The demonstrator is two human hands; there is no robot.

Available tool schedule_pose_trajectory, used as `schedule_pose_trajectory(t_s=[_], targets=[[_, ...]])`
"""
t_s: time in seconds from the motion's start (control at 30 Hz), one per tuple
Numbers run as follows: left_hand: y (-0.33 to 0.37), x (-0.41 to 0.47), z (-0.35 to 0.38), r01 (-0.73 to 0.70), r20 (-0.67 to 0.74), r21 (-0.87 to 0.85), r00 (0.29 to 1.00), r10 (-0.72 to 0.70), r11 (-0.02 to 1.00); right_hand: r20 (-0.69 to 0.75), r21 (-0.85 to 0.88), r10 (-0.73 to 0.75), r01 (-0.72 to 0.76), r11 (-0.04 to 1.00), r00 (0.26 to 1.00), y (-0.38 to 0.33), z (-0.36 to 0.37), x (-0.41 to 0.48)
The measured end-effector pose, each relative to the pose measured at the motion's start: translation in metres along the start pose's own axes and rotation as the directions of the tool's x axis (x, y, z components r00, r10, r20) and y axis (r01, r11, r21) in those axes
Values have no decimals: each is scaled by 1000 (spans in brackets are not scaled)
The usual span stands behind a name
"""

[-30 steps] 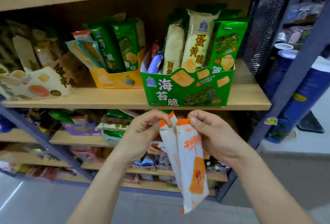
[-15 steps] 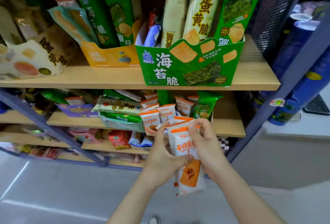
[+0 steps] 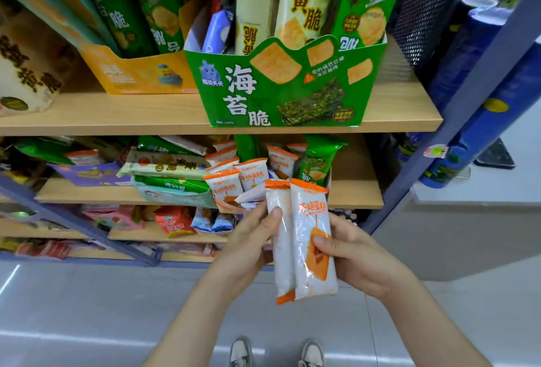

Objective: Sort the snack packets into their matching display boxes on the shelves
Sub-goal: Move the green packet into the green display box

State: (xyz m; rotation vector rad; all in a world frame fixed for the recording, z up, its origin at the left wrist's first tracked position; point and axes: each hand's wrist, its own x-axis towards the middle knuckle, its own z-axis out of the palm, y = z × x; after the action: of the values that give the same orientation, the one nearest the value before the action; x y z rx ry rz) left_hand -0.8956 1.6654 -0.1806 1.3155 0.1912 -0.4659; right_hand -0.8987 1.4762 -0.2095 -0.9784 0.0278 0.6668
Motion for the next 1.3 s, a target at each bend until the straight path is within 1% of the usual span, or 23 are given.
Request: schedule_pose_trajectory(t_s=[0.1,0.2,0.27,0.33,0.4,0.47,0.53,0.6,0.63,0.67,0.73,0.8,0.83,0.9,1.0,1.07,1.1,1.13,1.17,1.2,1.23,1.27,1.3], targets=[[7,2,-5,42,55,131,997,-50,990,96,95,14,-23,995,995,-1,-7,-4],[9,7,0,69,-87,227,995,-51,971,51,100,0,-6,995,999,-2,-9,-2],[11,9,1,50,-209,159,978,-16,986,-91,111,-25,36,993,995,-7,-9,-3],[16,7,-2,-8,-328,133,943,52,991,-314,71,-69,96,993,947,-14,-11,-4],[19,4,-7,-79,-397,310,895,205,947,-496,-116,-146,101,988,856,-18,-10,-5],[19,2,-2,-97,-344,555,877,334,826,-541,-279,-226,80,957,810,-16,-2,-1],[14,1,16,-135,-231,674,895,381,726,-473,-360,-258,83,929,842,-4,11,4],[4,2,33,-190,-129,716,910,395,671,-421,-383,-230,58,922,878,6,19,6],[-1,4,38,-199,-113,690,920,375,696,-407,-343,-190,44,938,894,8,20,5],[-3,6,39,-188,-113,599,942,315,778,-379,-277,-130,22,961,916,8,18,2],[-5,9,37,-93,-76,308,990,122,947,-275,-221,-71,9,975,959,6,9,-4],[-6,13,32,-10,-55,175,998,20,985,-201,-286,-85,24,958,976,6,1,-7],[-7,15,31,4,-54,146,999,4,989,-202,-311,-92,25,950,975,7,-1,-7],[-7,19,33,11,-40,121,999,-7,993,-287,-323,-93,-4,946,953,10,-6,-2],[-1,27,38,-38,-16,273,999,44,961,-378,-319,-84,-44,947,922,9,-14,2],[5,33,39,-148,-63,509,976,208,848,-421,-313,-74,-68,947,904,8,-21,3],[7,37,36,-213,-77,683,930,358,699,-442,-313,-74,-77,947,894,6,-25,3],[9,42,30,-251,-42,842,852,523,477,-461,-326,-82,-83,942,884,3,-29,2],[10,49,23,-244,40,939,777,629,241,-476,-347,-99,-82,934,874,0,-32,2],[10,56,15,-212,120,976,733,670,57,-486,-367,-122,-75,927,866,-3,-34,1],[8,64,5,-175,170,983,718,675,-62,-491,-387,-145,-66,920,859,-7,-36,0],[6,70,-5,-147,199,980,723,662,-134,-492,-404,-165,-56,913,855,-11,-38,-1],[5,75,-15,-128,203,978,741,640,-163,-487,-425,-183,-48,904,854,-15,-40,-3]])
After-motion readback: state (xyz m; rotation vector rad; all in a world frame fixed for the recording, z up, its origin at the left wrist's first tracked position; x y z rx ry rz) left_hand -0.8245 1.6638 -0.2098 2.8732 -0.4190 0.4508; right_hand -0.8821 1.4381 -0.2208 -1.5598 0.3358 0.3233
